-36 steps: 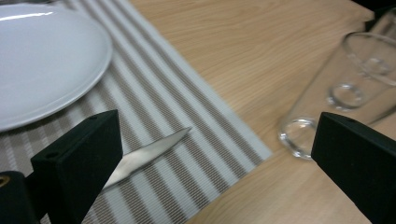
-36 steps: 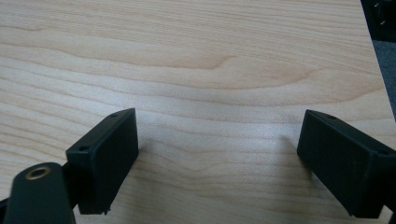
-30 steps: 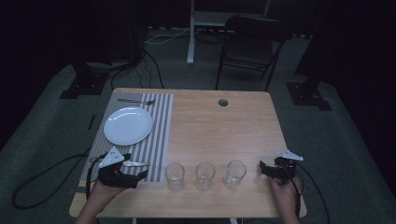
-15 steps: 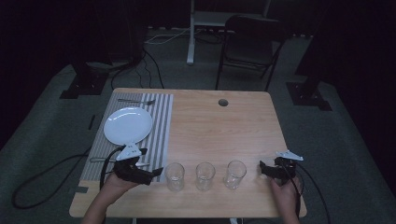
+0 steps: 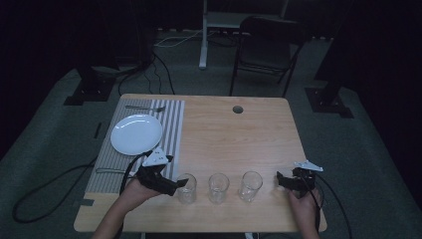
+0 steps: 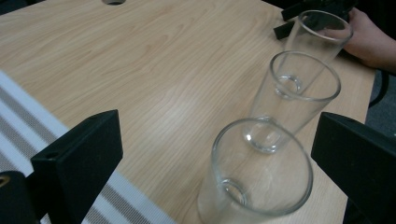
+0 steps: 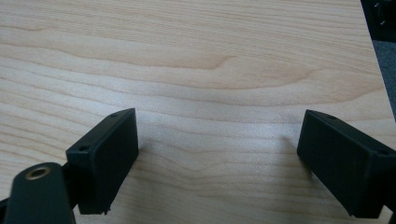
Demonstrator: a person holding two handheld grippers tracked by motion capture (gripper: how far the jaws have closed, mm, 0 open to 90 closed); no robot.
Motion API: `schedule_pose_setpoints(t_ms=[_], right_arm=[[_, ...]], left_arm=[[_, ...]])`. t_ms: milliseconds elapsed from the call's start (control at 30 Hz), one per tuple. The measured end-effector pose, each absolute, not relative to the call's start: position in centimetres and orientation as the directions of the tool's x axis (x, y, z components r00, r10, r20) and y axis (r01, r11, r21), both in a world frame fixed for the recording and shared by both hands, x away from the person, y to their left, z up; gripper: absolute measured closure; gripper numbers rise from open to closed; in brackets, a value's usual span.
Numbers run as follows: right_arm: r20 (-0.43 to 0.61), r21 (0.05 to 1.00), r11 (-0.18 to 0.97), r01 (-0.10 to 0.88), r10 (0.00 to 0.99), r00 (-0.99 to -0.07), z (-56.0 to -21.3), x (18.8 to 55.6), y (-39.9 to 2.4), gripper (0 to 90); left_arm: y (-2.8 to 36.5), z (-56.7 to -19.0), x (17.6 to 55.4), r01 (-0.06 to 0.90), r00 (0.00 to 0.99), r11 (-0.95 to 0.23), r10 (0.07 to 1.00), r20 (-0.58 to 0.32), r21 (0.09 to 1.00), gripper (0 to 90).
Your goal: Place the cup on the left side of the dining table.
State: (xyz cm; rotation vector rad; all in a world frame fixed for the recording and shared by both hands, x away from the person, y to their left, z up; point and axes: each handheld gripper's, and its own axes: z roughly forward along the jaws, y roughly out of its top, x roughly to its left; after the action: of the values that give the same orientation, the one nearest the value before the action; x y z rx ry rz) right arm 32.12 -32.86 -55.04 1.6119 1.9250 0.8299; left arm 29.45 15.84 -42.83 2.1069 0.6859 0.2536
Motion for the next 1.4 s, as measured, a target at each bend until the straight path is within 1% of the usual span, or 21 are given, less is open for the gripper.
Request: schedule_pose_setpoints(t_ms=[667, 867, 1400], right_arm=[[0.012, 0.720, 0.117, 0.684, 0.983, -0.181, -55.0, 32.1, -32.9, 12.2], [0.011, 0.720, 0.118, 0.683, 0.983, -0.182, -55.0, 32.1, -32.9, 12.2], [0.012, 0.720, 0.117, 0.684, 0.983, -0.181, -55.0, 32.1, -32.9, 12.2]], left_arm=[[10.2, -41.4, 30.8, 0.315, 0.893, -0.551, 0.447, -0.045, 0.773, 4.7], [8.5, -41.4, 31.2, 0.307, 0.908, -0.559, 0.416, -0.061, 0.770, 4.7], [3.6, -41.5, 31.9, 0.263, 0.946, -0.637, 0.319, -0.063, 0.725, 4.7]])
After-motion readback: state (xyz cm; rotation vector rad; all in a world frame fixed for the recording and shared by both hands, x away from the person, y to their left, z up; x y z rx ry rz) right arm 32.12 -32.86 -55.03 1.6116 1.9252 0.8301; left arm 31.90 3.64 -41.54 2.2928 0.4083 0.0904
